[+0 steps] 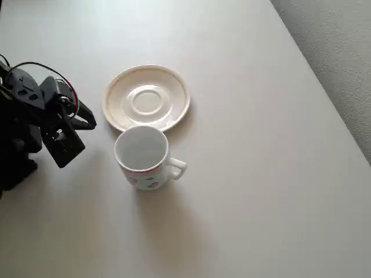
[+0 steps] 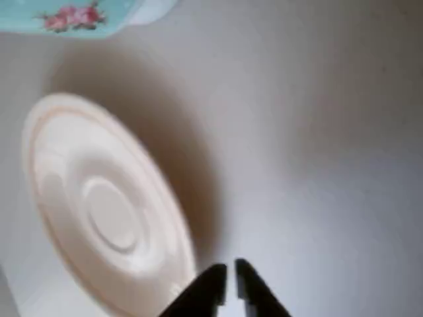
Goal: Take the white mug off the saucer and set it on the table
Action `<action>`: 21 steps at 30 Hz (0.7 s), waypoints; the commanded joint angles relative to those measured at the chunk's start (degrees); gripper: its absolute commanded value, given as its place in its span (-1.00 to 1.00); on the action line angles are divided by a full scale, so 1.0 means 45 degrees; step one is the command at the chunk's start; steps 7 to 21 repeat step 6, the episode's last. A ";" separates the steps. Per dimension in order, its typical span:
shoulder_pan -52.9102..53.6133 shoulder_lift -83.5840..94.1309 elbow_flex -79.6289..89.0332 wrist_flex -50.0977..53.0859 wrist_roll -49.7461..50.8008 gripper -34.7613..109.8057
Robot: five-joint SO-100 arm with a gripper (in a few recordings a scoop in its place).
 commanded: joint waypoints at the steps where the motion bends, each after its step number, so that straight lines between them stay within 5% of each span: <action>1: 0.0078 0.0039 -0.0020 0.0000 0.0020 -0.50; 21: 0.0078 0.0039 -0.0020 0.0000 0.0020 -0.50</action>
